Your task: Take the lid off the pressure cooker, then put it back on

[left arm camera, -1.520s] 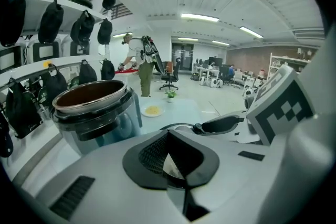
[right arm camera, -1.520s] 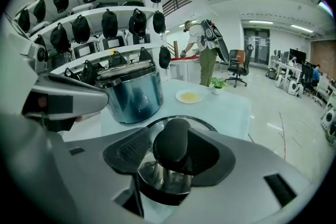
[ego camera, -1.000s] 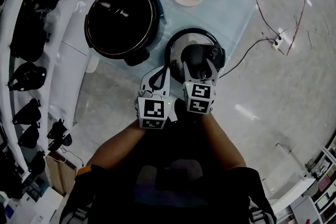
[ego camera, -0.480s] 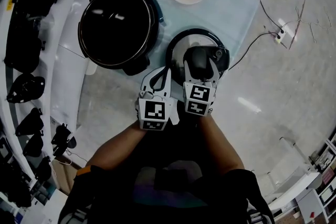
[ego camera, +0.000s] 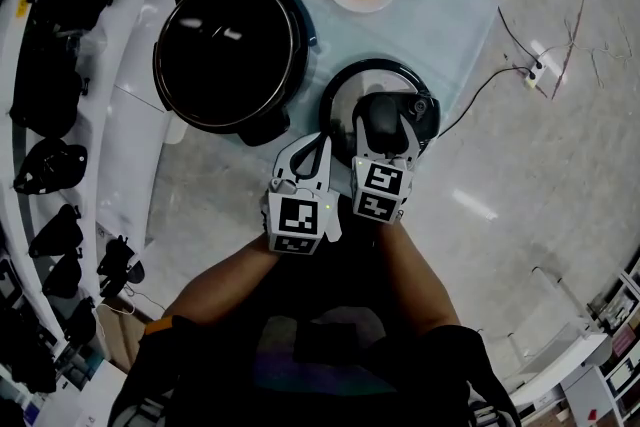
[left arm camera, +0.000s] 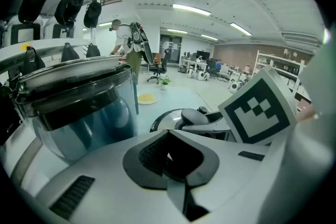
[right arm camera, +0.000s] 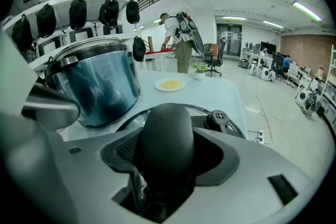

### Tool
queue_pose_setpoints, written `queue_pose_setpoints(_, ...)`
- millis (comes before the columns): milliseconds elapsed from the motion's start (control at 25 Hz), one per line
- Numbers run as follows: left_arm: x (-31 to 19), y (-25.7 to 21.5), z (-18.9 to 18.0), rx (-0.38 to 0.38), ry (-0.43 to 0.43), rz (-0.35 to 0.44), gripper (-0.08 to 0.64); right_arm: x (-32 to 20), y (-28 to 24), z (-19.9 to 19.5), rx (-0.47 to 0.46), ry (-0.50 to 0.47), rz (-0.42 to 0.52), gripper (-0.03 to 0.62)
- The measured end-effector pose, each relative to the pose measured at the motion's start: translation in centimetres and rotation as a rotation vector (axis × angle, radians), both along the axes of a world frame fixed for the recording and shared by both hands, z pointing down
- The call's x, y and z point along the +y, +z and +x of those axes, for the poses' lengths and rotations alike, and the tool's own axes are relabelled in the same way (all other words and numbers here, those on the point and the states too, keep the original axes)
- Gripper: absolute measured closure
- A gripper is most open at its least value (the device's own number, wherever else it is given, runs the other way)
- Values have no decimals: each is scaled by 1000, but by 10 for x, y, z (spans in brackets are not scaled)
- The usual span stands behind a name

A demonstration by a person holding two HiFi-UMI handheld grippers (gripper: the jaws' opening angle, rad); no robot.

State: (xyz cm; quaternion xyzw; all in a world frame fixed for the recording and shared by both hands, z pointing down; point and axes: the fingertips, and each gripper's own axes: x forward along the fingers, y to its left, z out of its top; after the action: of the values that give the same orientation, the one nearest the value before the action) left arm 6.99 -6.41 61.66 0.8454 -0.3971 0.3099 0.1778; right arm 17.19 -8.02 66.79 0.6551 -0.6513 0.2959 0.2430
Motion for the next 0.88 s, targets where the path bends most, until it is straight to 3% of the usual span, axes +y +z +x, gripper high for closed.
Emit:
queue_pose_setpoints(360,-1,-40,7,54,-15,33,552,8,-22,6,-54,-37,-19,302)
queue_pose_setpoints(880,-9,-133,11,121,-24,127,552,9,-142,38,-19,-109,129,302)
